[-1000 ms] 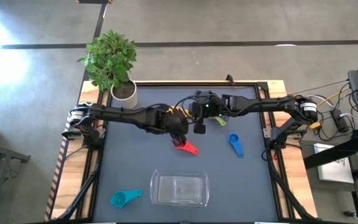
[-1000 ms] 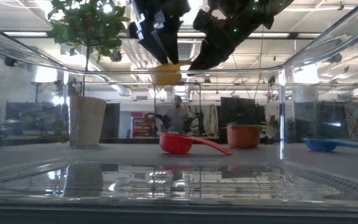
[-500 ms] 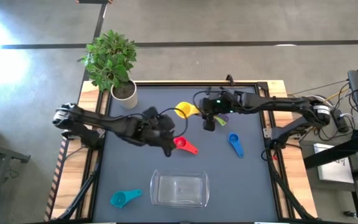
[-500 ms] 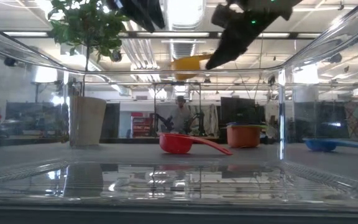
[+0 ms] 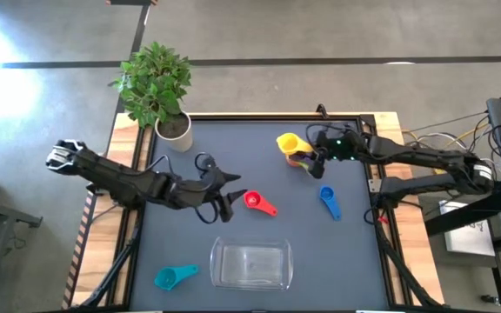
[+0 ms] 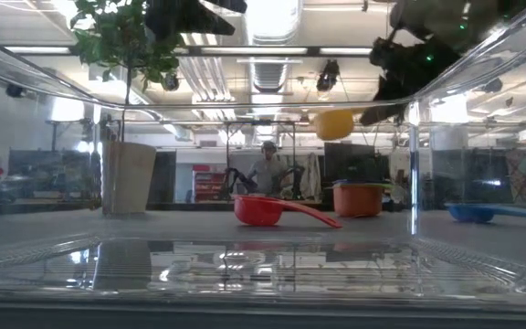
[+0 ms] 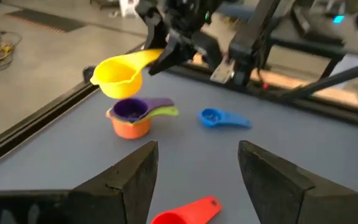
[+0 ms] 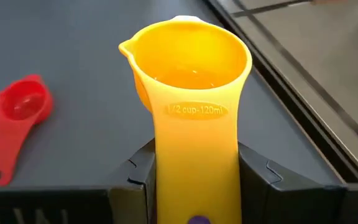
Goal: Nest measuring cups in basket
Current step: Stack the yellow measuring cup on top of the violet measuring cup
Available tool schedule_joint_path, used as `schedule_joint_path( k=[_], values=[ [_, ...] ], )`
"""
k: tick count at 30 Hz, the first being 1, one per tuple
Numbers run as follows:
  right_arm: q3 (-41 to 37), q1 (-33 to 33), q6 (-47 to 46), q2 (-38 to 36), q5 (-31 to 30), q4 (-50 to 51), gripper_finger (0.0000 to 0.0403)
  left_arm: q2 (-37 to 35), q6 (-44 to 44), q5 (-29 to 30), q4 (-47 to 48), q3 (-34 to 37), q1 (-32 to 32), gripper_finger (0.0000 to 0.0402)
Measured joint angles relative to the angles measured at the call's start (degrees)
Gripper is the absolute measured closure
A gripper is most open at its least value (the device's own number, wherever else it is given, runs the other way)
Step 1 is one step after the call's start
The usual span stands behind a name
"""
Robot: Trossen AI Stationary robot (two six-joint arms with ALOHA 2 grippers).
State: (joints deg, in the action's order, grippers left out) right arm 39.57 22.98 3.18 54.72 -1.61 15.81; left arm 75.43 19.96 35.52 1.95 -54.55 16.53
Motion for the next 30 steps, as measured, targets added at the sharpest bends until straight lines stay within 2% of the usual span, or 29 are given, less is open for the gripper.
schedule_joint_path(
  k=[7,12,20,26,30],
  values=[
    [-6.8,2.6,-2.9,-3.9,-1.5,-2.4,0.0279,-0.9,-0.7,-0.6,-11.2,7.1,0.1,0.0196],
    [-11.2,3.0,-4.1,-3.7,-1.5,-9.8,0.0281,-0.7,-1.5,-1.8,-17.2,9.6,0.1,0.0196],
    [-13.2,3.0,-4.2,-0.8,-4.5,-11.9,0.0276,-0.7,-1.5,-2.1,-18.5,10.5,0.1,0.0196],
    [-13.4,3.0,-4.3,2.1,-4.3,-11.9,0.0281,-0.7,-2.1,-2.1,-18.6,10.4,0.0,0.0196],
    [-13.4,3.0,-4.9,3.6,-2.3,-11.9,0.0261,-0.7,-2.1,-2.1,-18.6,10.4,0.0,0.0196]
  ],
)
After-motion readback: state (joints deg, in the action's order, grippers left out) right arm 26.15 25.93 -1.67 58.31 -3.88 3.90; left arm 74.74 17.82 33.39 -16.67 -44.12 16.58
